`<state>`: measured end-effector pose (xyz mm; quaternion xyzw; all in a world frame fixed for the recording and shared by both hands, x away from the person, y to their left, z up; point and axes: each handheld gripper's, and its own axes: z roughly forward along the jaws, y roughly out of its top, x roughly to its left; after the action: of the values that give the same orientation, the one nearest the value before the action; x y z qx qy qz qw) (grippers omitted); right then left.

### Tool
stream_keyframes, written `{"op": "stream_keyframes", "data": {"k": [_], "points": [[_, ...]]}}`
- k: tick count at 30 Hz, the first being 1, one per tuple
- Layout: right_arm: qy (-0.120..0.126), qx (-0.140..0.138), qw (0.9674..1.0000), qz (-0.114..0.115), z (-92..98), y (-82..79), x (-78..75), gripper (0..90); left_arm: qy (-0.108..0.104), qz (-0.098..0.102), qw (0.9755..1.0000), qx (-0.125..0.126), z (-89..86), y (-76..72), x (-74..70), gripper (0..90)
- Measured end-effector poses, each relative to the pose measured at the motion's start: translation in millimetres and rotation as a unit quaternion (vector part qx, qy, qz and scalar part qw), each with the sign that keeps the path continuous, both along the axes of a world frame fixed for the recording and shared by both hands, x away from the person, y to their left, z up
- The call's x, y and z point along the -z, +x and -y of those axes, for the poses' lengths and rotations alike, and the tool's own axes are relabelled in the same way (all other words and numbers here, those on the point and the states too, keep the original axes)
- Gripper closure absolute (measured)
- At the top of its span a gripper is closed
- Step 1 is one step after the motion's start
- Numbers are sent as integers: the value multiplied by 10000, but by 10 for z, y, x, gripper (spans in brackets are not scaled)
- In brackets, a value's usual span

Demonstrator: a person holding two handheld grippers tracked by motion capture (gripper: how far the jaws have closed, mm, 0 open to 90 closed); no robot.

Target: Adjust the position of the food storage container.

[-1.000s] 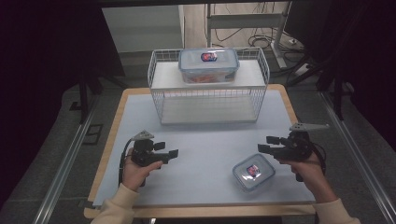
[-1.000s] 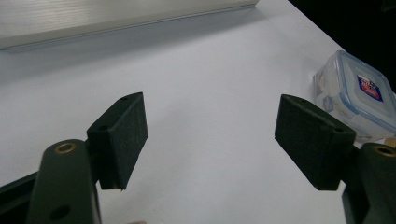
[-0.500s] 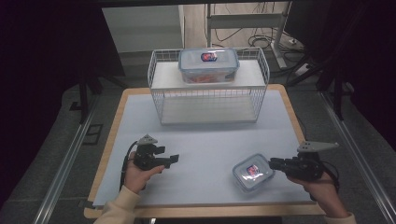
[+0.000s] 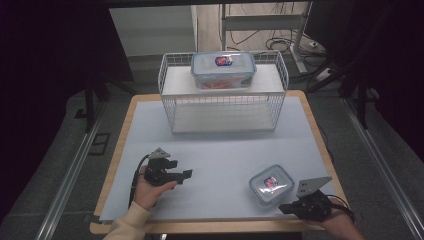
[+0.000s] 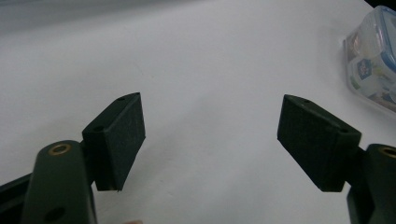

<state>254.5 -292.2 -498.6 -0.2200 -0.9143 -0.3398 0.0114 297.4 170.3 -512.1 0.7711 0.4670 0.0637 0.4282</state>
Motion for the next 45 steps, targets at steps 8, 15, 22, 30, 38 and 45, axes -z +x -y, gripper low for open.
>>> {"op": "stream_keyframes", "data": {"k": [8, 15, 22, 30, 38, 45], "points": [[13, 199, 9998, 58, -70, 88, 56, 894, -70, -44, 10000, -28, -17, -10, 10, 227], [-49, 335, 9993, 177, -184, 164, 56, 894, -53, -102, 9999, -24, -12, 5, 38, 228], [38, 633, 9974, 336, -400, 318, 74, 894, -100, -121, 9998, -87, -14, 7, 45, 229], [115, 943, 9946, 417, -617, 519, 62, 893, -65, -79, 9998, -156, -30, -3, 35, 231], [366, 1116, 9918, 495, -375, 352, -64, 893, -141, -87, 9996, -220, -57, -2, 36, 232], [521, 2092, 9751, 518, 106, 488, -135, 894, -154, -120, 9996, -222, -50, 11, 39, 232]]}}
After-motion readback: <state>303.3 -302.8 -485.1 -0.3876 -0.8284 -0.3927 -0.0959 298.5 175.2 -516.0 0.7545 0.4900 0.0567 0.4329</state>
